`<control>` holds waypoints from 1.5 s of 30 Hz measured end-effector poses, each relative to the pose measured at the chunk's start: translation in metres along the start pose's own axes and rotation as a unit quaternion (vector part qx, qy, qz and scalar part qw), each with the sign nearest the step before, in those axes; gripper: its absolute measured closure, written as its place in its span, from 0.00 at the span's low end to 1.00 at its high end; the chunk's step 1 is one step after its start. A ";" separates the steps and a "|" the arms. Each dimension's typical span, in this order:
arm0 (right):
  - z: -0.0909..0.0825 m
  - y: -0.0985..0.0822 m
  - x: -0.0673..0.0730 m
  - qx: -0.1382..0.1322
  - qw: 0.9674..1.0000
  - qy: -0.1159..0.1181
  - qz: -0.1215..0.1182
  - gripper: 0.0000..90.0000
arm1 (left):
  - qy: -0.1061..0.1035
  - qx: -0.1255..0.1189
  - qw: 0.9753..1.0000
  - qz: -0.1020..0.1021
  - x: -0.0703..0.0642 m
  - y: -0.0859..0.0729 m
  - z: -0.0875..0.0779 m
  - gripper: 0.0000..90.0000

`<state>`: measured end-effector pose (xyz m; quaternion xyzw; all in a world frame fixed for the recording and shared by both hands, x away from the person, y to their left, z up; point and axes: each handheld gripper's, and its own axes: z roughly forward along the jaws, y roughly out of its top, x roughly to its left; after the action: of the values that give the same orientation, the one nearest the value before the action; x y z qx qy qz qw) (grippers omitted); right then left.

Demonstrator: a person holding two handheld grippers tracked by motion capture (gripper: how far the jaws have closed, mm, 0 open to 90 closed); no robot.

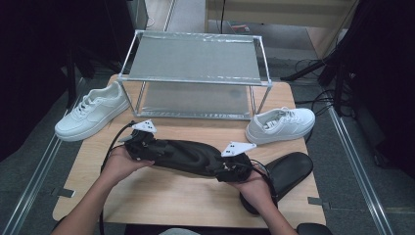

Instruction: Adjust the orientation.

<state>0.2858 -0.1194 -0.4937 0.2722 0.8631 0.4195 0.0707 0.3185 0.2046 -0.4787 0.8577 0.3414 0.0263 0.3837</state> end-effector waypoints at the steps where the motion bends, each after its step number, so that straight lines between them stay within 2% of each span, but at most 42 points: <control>1: 0.001 0.001 0.000 -0.002 1.000 0.002 0.000 0.54 | 0.002 -0.004 1.000 -0.002 0.000 -0.002 -0.001 0.49; 5: 0.003 0.004 -0.001 -0.004 1.000 0.008 -0.003 0.55 | 0.000 -0.027 1.000 0.000 0.003 -0.009 -0.007 0.48; 6: 0.004 0.005 -0.001 -0.005 1.000 0.010 -0.004 0.56 | -0.004 -0.028 1.000 0.000 0.003 -0.011 -0.009 0.53; 7: 0.005 0.006 -0.001 -0.006 1.000 0.015 -0.004 0.56 | 0.000 -0.026 1.000 -0.006 0.004 -0.013 -0.010 0.58; 8: 0.006 0.007 0.000 -0.006 1.000 0.016 -0.005 0.58 | 0.005 -0.025 1.000 -0.012 0.005 -0.014 -0.012 0.60; 9: 0.006 0.008 0.000 -0.005 1.000 0.019 -0.005 0.60 | 0.013 -0.024 0.999 -0.016 0.006 -0.015 -0.014 0.60; 11: 0.008 0.009 0.002 -0.005 1.000 0.027 -0.004 0.61 | 0.029 -0.027 0.999 -0.011 0.009 -0.017 -0.019 0.67; 12: 0.009 0.010 0.002 -0.003 0.999 0.032 0.000 0.62 | 0.024 -0.022 0.999 -0.017 0.012 -0.017 -0.021 0.70; 14: 0.011 0.012 0.004 -0.004 0.999 0.035 0.001 0.64 | 0.025 -0.016 0.999 -0.045 0.018 -0.017 -0.024 0.77; 16: 0.013 0.013 0.005 -0.005 0.999 0.038 0.000 0.67 | 0.033 -0.025 0.998 -0.039 0.023 -0.020 -0.026 0.88; 19: 0.015 0.015 0.008 -0.010 0.999 0.039 -0.005 0.74 | 0.041 -0.025 0.998 -0.032 0.030 -0.021 -0.027 0.99; 23: 0.016 0.017 0.012 -0.009 0.999 0.040 -0.005 0.91 | 0.046 -0.027 0.998 -0.025 0.039 -0.019 -0.022 1.00; 26: 0.018 0.017 0.015 -0.005 0.999 0.046 -0.004 0.99 | 0.051 -0.015 0.998 -0.019 0.048 -0.018 -0.014 1.00; 32: 0.027 0.017 0.025 0.007 0.999 0.046 -0.009 1.00 | 0.058 -0.002 0.998 -0.029 0.064 -0.023 -0.005 1.00; 36: 0.031 0.017 0.028 0.011 0.999 0.048 -0.012 0.99 | 0.063 -0.010 0.997 -0.037 0.070 -0.027 -0.007 1.00; 45: 0.036 0.017 0.029 0.012 0.999 0.050 -0.004 1.00 | 0.070 -0.005 0.997 -0.030 0.077 -0.030 -0.001 1.00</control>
<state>0.2809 -0.0710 -0.5006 0.2481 0.8717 0.4218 0.0265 0.3603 0.2660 -0.5151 0.8414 0.3927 0.0766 0.3634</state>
